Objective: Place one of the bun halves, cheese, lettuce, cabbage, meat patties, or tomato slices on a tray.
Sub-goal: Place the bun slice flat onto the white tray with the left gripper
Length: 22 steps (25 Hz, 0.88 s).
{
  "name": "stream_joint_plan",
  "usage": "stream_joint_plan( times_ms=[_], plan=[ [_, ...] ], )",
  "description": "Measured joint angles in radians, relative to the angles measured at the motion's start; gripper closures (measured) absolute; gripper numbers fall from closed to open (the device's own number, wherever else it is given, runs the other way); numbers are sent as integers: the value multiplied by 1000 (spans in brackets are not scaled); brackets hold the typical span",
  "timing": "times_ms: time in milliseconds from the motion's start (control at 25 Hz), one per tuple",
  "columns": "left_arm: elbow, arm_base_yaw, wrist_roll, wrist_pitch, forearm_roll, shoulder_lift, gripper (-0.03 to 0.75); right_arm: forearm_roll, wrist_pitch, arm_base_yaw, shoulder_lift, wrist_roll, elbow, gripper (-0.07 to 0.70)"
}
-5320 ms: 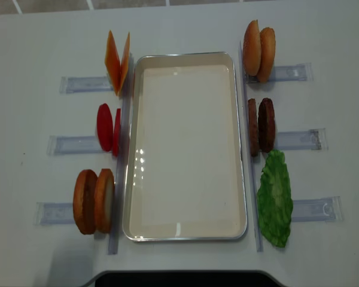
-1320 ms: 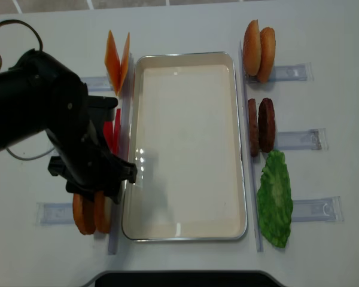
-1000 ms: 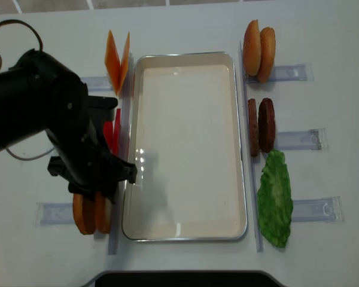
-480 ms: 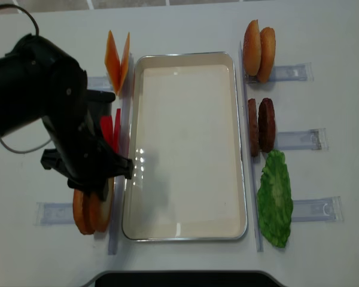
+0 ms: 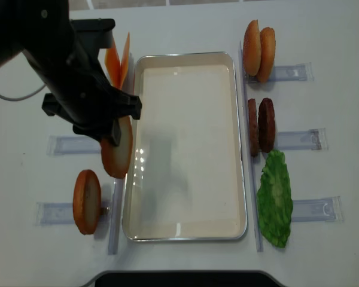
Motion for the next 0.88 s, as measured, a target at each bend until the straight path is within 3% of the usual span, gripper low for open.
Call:
stream_joint_plan(
  times_ms=[240, 320, 520, 680, 800, 880],
  plan=[
    [51, 0, 84, -10, -40, -4, 595, 0, 0, 0, 0, 0, 0, 441],
    [85, 0, 130, -76, -111, -20, 595, 0, 0, 0, 0, 0, 0, 441],
    [248, 0, 258, -338, -306, -90, 595, 0, 0, 0, 0, 0, 0, 441],
    [407, 40, 465, -518, -574, -129, 595, 0, 0, 0, 0, 0, 0, 441],
    [500, 107, 707, -594, -848, -137, 595, 0, 0, 0, 0, 0, 0, 441],
    [546, 158, 873, -613, -1045, -137, 595, 0, 0, 0, 0, 0, 0, 441]
  ],
)
